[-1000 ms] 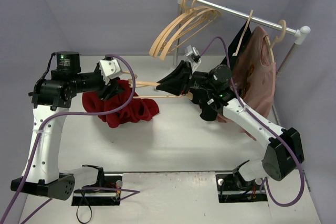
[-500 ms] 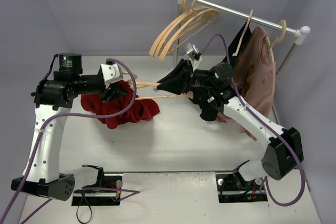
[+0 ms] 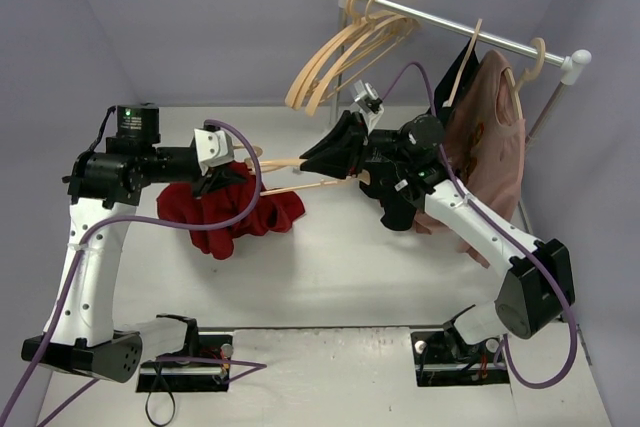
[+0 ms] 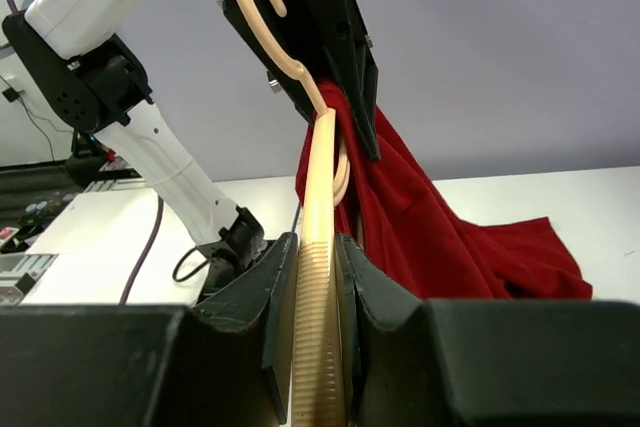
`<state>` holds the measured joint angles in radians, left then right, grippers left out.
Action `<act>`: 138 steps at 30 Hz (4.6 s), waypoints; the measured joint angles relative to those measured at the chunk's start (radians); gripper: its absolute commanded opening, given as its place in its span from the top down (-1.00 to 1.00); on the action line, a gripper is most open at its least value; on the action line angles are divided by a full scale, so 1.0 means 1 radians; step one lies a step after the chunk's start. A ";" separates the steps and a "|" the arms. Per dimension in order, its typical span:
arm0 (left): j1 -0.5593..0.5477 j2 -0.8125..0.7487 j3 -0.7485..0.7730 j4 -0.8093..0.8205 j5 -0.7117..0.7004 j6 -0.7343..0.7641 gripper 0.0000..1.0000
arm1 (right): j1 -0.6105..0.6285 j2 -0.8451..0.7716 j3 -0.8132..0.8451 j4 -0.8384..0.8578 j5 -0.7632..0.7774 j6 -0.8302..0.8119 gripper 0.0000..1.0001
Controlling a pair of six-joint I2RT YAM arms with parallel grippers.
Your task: Place the t-shirt on the hanger
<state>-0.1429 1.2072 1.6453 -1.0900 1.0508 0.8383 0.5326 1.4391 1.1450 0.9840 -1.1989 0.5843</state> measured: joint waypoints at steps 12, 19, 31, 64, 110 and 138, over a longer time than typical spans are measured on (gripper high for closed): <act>0.005 0.002 -0.013 -0.005 -0.034 0.012 1.00 | -0.178 -0.115 0.003 -0.346 0.299 -0.213 -0.65; 0.005 0.026 -0.067 0.047 -0.075 -0.100 1.00 | -0.207 -0.328 -0.067 -0.521 0.579 -0.298 -0.52; 0.005 -0.003 -0.236 0.252 -0.150 -0.365 1.00 | 0.219 -0.305 -0.319 -0.592 1.068 -0.141 -0.38; 0.005 -0.127 -0.315 0.339 -0.274 -0.535 1.00 | 0.439 0.041 -0.221 -0.445 1.317 0.022 -0.25; 0.000 -0.299 -0.480 0.312 -0.252 -0.407 1.00 | 0.018 -0.029 -0.257 -0.540 0.992 -0.135 1.00; -0.073 -0.162 -0.390 0.304 -0.457 -0.370 1.00 | -0.085 -0.039 -0.007 -0.741 0.898 -0.208 1.00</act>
<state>-0.2158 1.0451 1.2553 -0.7860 0.5935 0.4684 0.4473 1.3998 1.1381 0.2427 -0.3008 0.3763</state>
